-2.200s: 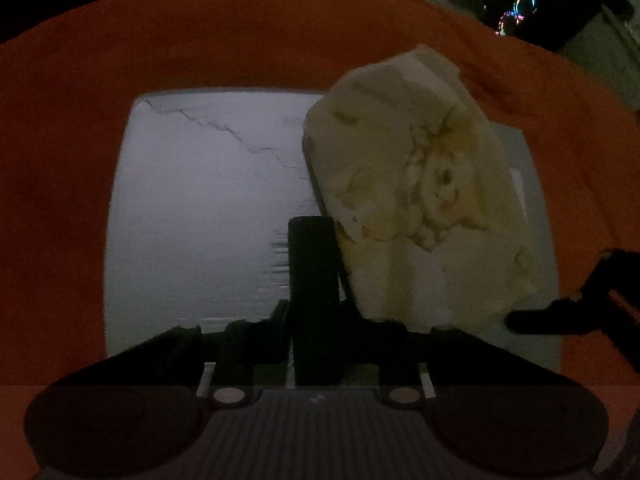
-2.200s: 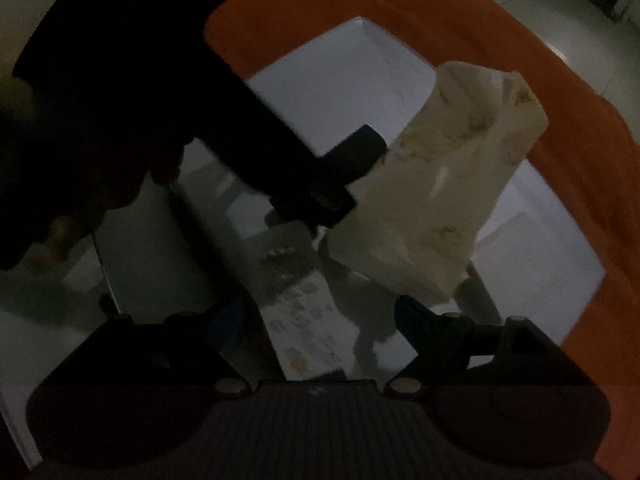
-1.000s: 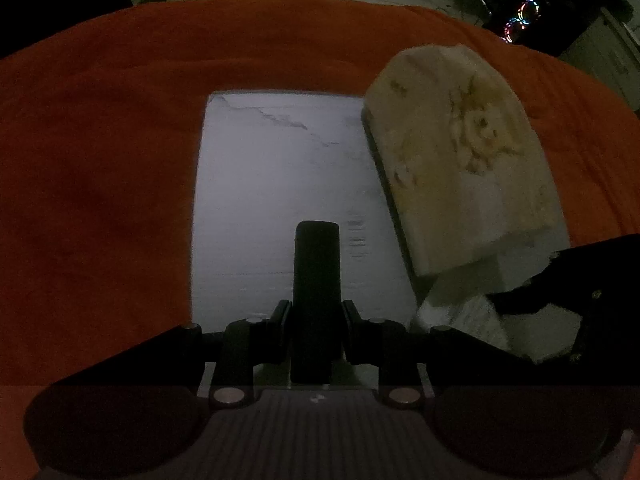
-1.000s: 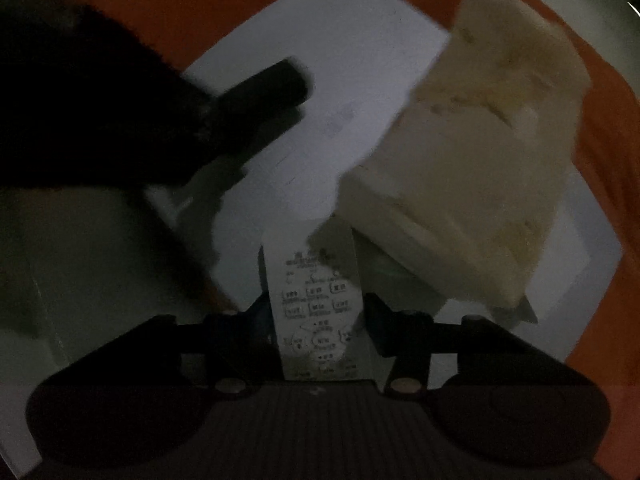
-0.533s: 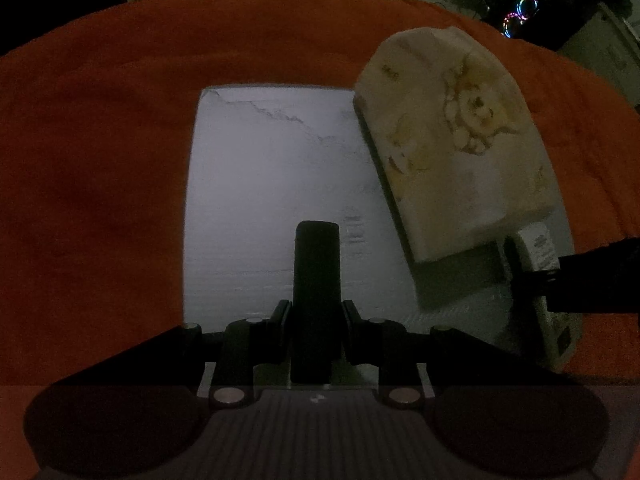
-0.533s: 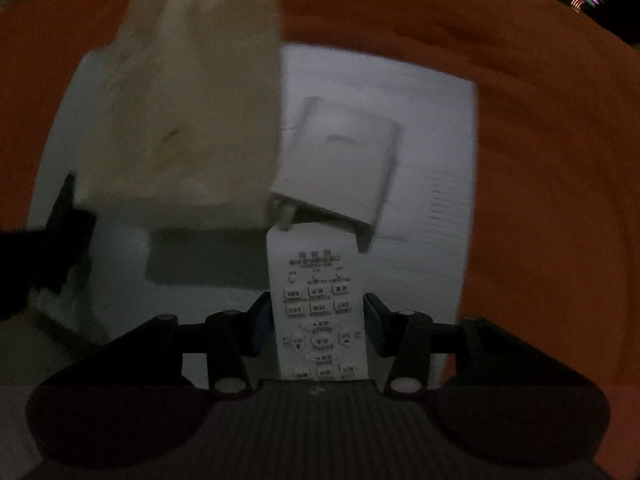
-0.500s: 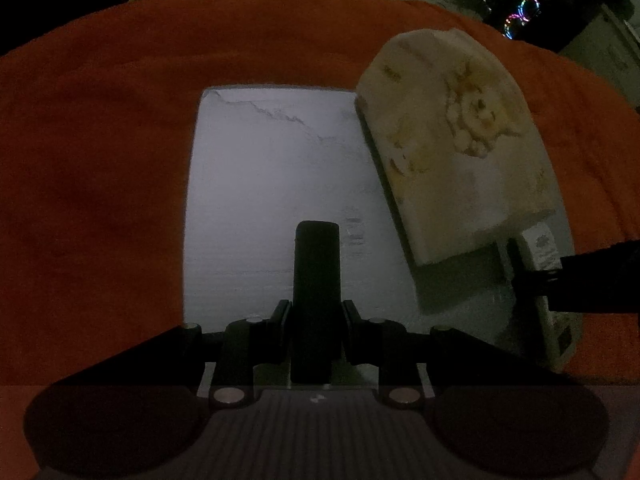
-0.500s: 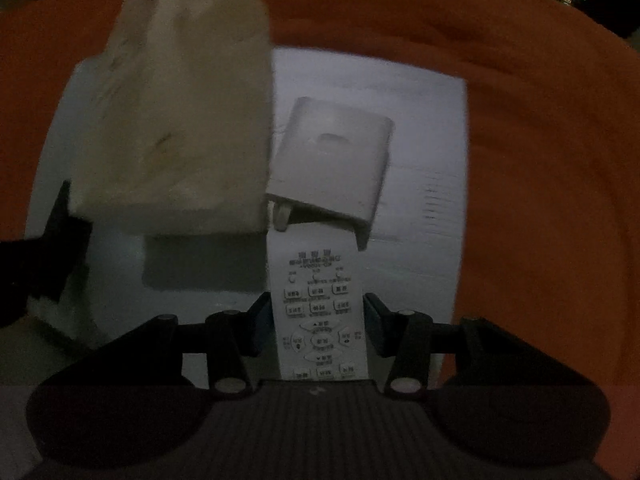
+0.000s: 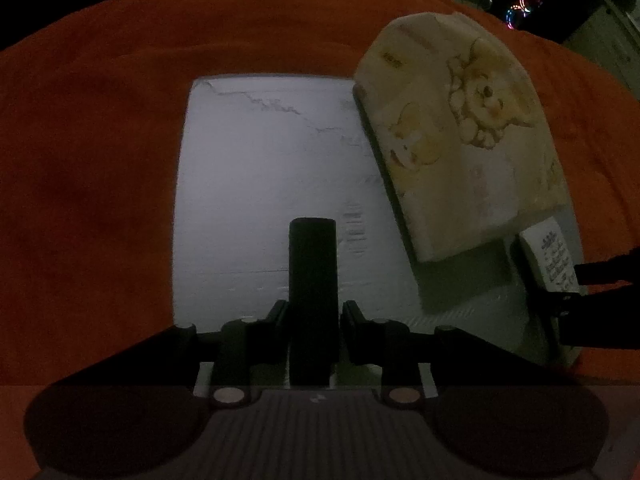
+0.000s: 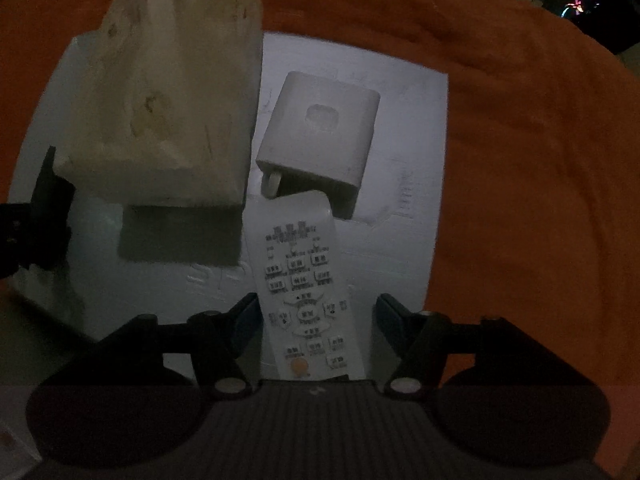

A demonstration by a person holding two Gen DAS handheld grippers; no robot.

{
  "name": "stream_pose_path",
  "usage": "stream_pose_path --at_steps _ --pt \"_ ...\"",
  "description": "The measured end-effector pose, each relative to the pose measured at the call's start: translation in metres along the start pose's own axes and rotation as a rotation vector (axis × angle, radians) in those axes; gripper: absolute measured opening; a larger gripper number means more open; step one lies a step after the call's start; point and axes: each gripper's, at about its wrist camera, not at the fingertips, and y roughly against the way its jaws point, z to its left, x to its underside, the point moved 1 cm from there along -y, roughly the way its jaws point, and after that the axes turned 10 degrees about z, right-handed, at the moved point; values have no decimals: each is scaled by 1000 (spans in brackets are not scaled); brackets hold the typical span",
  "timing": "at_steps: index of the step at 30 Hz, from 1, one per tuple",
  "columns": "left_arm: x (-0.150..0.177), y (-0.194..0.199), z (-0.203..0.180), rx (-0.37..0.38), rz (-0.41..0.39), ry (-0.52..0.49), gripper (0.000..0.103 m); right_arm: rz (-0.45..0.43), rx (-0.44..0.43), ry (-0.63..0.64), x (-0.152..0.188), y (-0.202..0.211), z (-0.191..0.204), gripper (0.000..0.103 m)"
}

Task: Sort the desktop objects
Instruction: 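Close the right gripper on the white remote control beside the charger, then lift the remote with the right gripper while the left gripper opens, releasing the black object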

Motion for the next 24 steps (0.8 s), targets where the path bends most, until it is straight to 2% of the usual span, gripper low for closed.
stream_pose_path --at_steps 2,3,6,16,24 --pt "1 0 -2 -2 -8 -5 25 -9 -15 11 0 1 -1 59" --pt "1 -1 -3 -4 -12 -9 24 -13 -17 23 2 3 0 53" --pt "4 1 -4 -5 -26 -12 22 -26 -12 31 10 9 1 52" --pt "9 20 -2 47 -57 10 22 -41 -106 -46 25 28 -11 50" --pt "21 45 10 103 -142 59 22 -99 -118 -85 33 52 -18 48"
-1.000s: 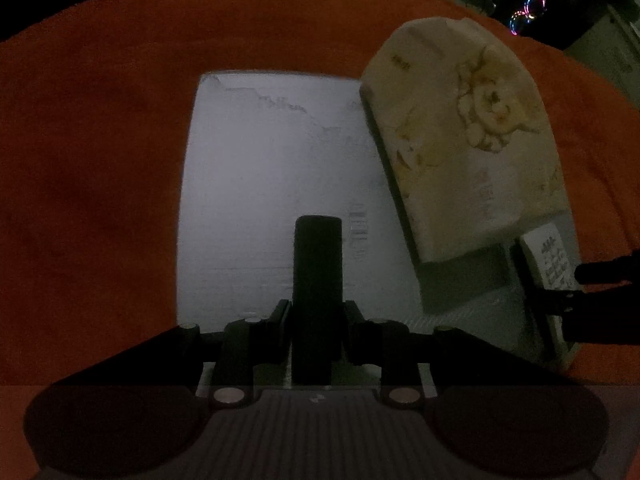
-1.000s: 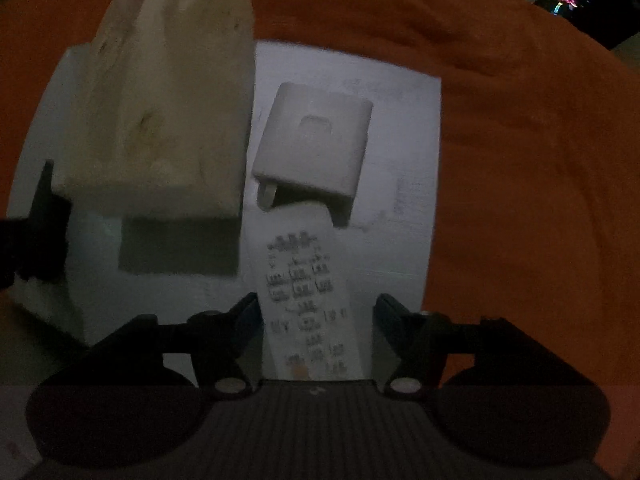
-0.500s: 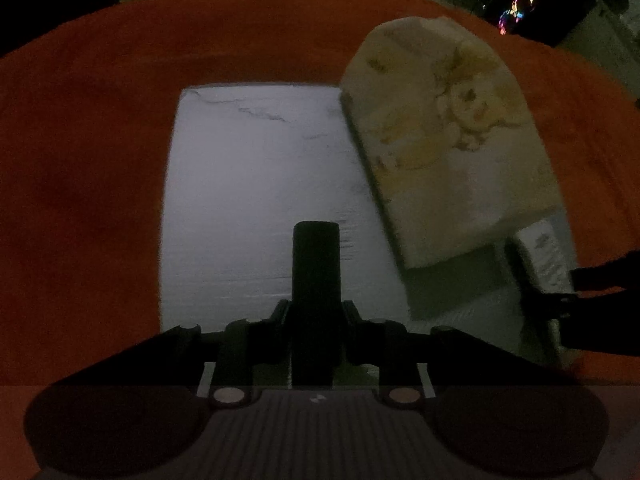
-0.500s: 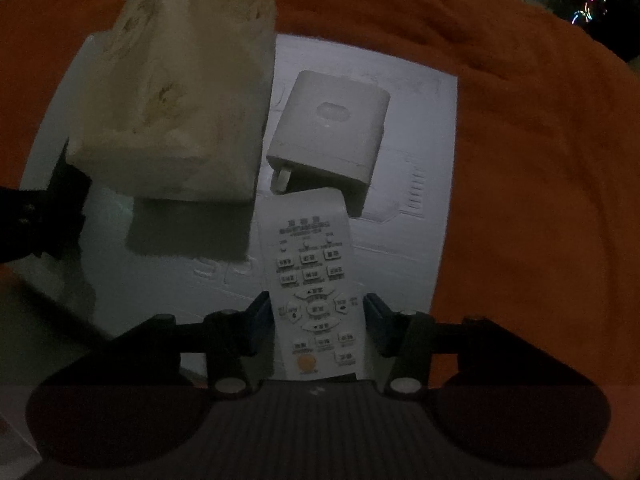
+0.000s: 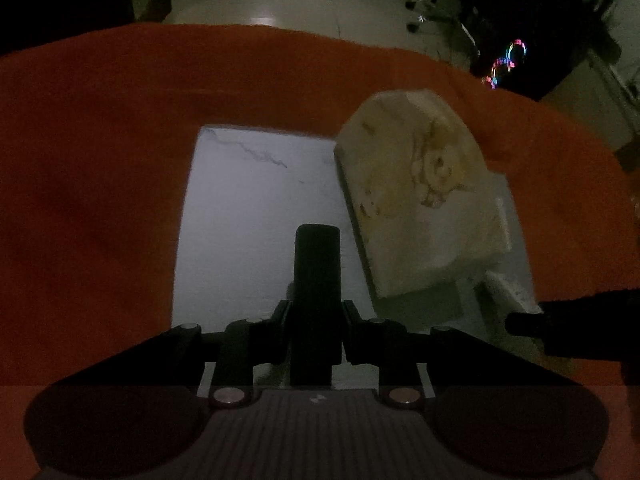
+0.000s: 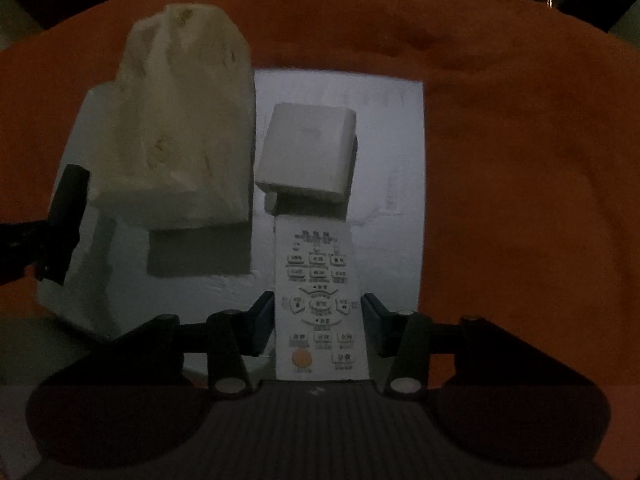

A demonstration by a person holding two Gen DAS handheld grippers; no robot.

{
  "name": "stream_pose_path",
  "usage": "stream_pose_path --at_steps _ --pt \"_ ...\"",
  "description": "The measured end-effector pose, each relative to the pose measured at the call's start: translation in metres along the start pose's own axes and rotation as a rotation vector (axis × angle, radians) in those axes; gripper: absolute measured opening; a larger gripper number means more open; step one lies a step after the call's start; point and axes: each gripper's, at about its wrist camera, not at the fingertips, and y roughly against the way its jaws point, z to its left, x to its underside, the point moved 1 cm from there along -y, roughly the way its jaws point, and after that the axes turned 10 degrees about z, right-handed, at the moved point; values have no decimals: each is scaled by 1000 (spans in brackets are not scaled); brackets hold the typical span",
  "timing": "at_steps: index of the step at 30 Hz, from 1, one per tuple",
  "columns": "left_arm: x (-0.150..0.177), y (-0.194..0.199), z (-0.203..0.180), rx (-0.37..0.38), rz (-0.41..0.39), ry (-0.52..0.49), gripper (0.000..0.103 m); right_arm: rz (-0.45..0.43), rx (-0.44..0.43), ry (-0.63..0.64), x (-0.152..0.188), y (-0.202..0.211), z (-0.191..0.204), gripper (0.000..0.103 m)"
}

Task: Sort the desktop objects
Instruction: 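Lift the remote with the right gripper while the left gripper opens, releasing the black object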

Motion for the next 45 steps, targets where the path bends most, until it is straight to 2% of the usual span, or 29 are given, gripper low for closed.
stream_pose_path --at_steps 8,12,16,17,18,19,31,45 --pt "13 27 2 19 -45 6 22 -99 -31 -45 7 26 -6 44" --pt "25 45 0 -16 -77 -14 22 -156 -79 -80 10 27 -14 43" --pt "36 58 1 -12 -70 -18 22 -119 -50 -90 25 30 -14 41" --pt "38 60 2 -13 -67 -16 22 -113 -41 -84 28 32 -13 35" --pt "40 62 2 -14 -66 -13 22 -108 -43 -83 30 32 -12 23" --pt "42 63 2 -18 -68 -13 22 -107 -47 -88 31 31 -12 20" --pt "49 59 3 -34 -50 -15 22 -150 32 -2 26 29 18 20" --pt "52 59 2 -31 -60 -21 22 -155 44 46 23 21 19 22"
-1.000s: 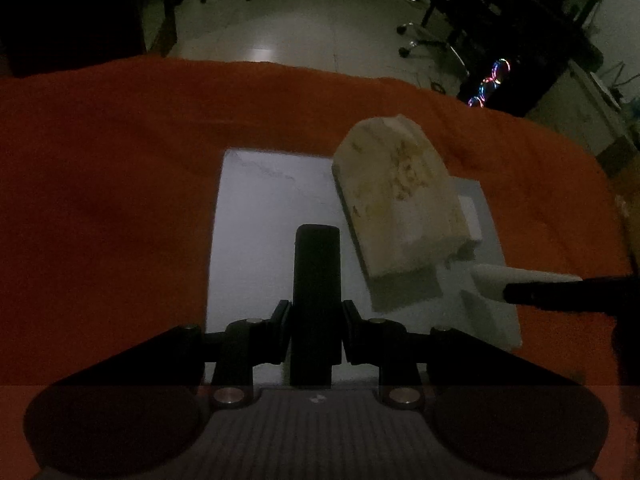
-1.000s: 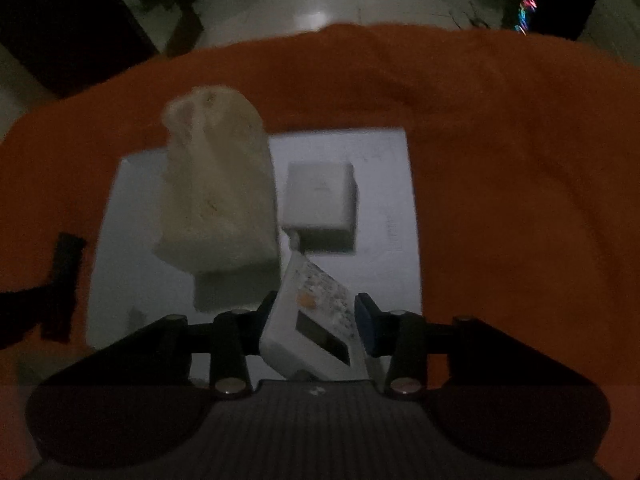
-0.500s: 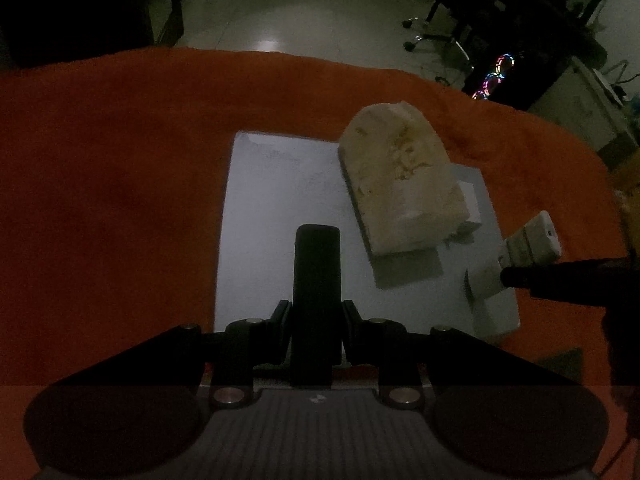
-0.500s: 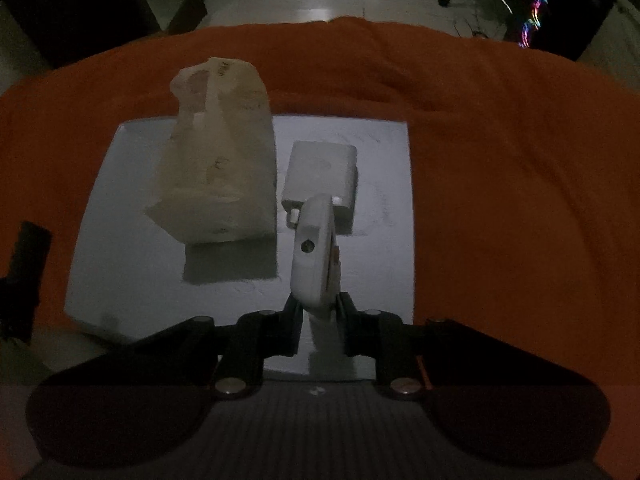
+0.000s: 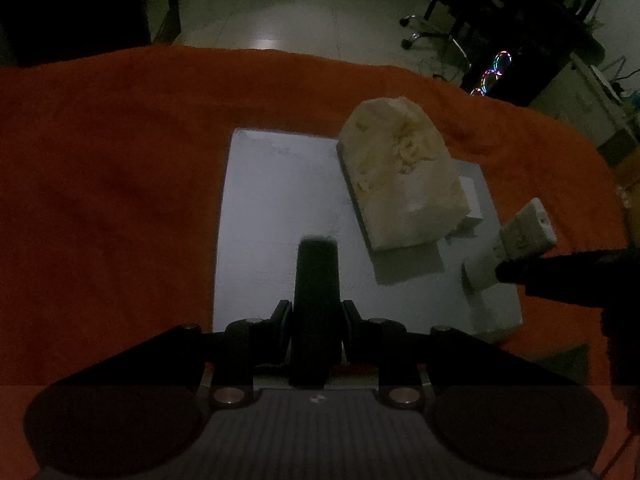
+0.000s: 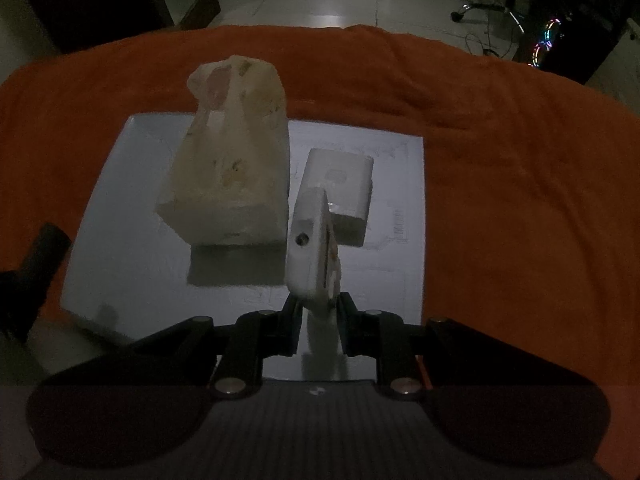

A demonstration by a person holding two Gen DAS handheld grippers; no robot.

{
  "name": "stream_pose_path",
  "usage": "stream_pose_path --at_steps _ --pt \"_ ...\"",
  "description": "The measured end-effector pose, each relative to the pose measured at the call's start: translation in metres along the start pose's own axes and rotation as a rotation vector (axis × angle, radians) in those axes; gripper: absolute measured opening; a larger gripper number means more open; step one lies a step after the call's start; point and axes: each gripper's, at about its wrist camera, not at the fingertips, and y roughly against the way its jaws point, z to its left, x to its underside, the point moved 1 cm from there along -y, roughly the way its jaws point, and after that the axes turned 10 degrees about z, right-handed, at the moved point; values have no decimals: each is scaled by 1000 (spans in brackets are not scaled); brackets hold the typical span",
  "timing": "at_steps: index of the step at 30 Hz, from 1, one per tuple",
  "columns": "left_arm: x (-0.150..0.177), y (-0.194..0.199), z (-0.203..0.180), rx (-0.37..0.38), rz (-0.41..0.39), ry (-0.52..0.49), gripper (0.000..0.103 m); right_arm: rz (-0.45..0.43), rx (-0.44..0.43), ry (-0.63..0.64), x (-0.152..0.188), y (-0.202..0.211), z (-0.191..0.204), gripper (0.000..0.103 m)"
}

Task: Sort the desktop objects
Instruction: 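Lift the remote with the right gripper while the left gripper opens, releasing the black object, then carry the white remote in the right gripper over into the box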

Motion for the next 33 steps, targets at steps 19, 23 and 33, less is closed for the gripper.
stream_pose_path --at_steps 19,23,33 --pt "-3 -14 5 -1 26 7 21 -66 31 118 -14 -23 10 26" --pt "-3 -16 2 1 35 -6 22 -54 5 102 -13 -18 8 26" --pt "0 -41 -20 -6 114 -59 36 -113 -62 86 -3 38 5 26"
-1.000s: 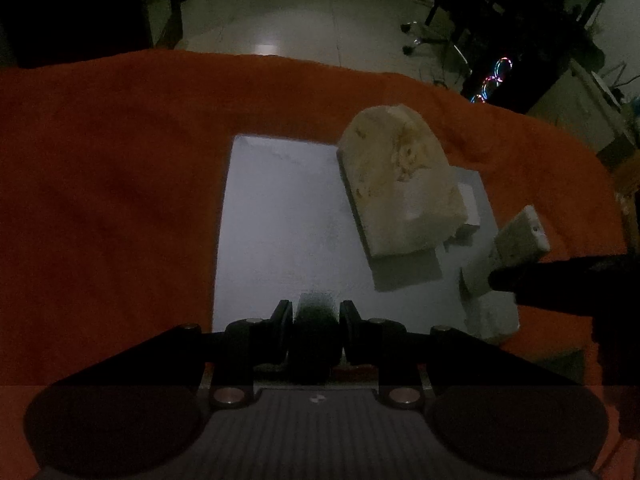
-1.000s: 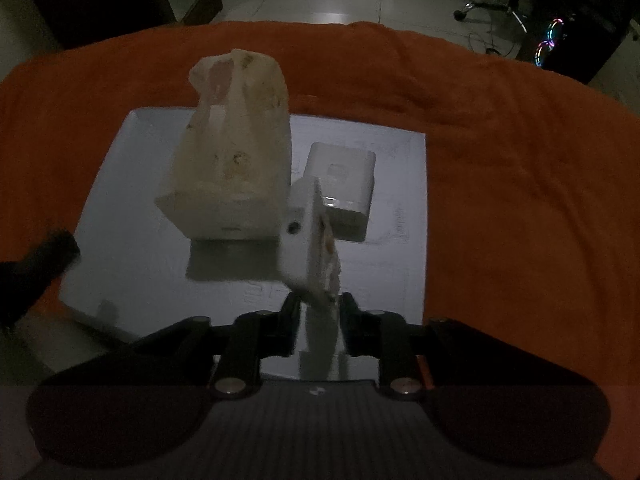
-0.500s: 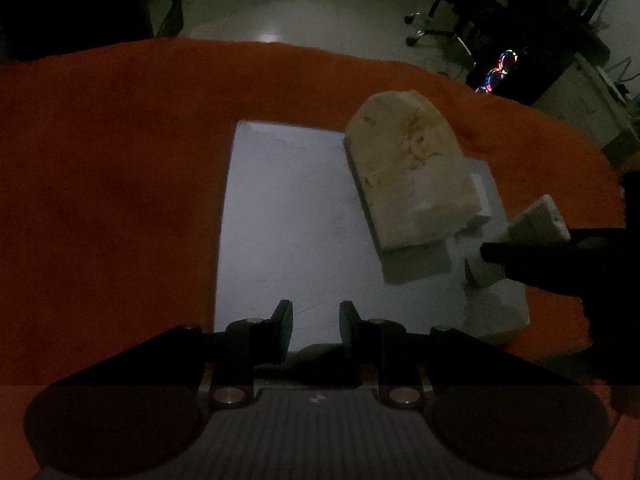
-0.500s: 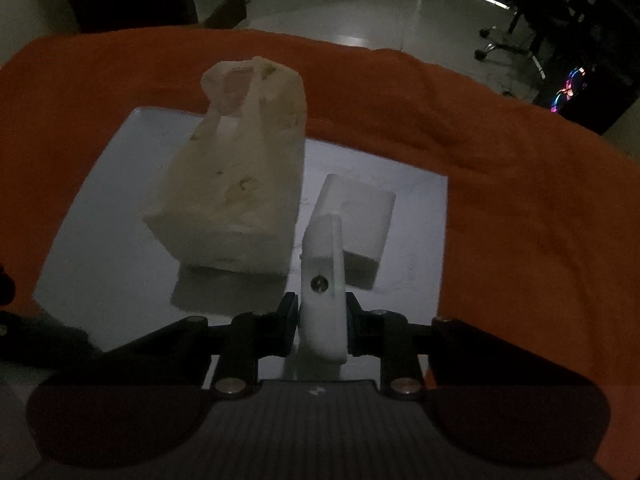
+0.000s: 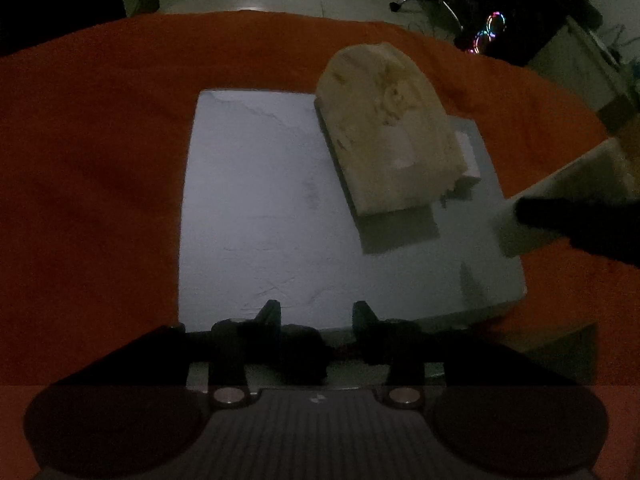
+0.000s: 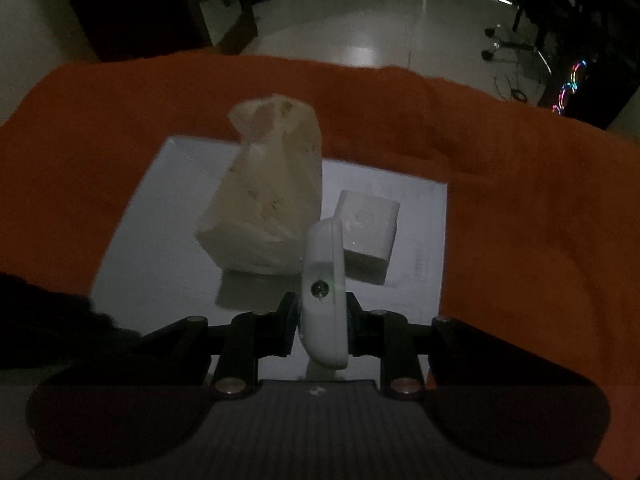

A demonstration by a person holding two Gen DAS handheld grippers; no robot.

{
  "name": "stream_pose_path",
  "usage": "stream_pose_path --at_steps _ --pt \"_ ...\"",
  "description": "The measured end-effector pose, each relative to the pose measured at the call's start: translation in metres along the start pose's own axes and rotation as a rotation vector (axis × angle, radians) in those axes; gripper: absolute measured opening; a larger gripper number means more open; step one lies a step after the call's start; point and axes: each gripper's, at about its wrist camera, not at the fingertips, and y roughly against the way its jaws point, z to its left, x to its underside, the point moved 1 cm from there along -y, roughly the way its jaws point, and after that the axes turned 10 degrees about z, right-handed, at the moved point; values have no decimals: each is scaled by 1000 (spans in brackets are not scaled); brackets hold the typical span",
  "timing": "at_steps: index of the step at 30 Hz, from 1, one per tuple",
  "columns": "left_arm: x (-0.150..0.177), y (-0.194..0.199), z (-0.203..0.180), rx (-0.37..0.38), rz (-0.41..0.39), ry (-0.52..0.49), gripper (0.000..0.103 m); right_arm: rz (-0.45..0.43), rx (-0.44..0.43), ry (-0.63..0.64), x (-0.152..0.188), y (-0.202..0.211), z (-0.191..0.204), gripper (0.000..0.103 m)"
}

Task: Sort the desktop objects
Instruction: 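Carry the white remote in the right gripper over into the box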

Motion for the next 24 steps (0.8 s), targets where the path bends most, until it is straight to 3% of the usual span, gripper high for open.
stream_pose_path --at_steps 4,5,6,9,13,24 --pt "2 -5 -7 -31 -3 -24 36 -37 -30 -16 4 36 -4 26" --pt "2 -5 -8 -34 -4 -28 34 -50 -37 -21 5 46 -5 26" --pt "1 -5 -9 -35 -7 -34 24 -59 -43 -25 7 54 -6 26" --pt "0 -5 -7 -45 -15 -33 16 -77 -70 -30 15 77 -6 26" --pt "1 -3 -2 -28 -24 -8 15 -70 -95 -2 33 98 4 26" --pt "2 31 3 4 -76 25 15 56 -119 128 81 76 59 26"
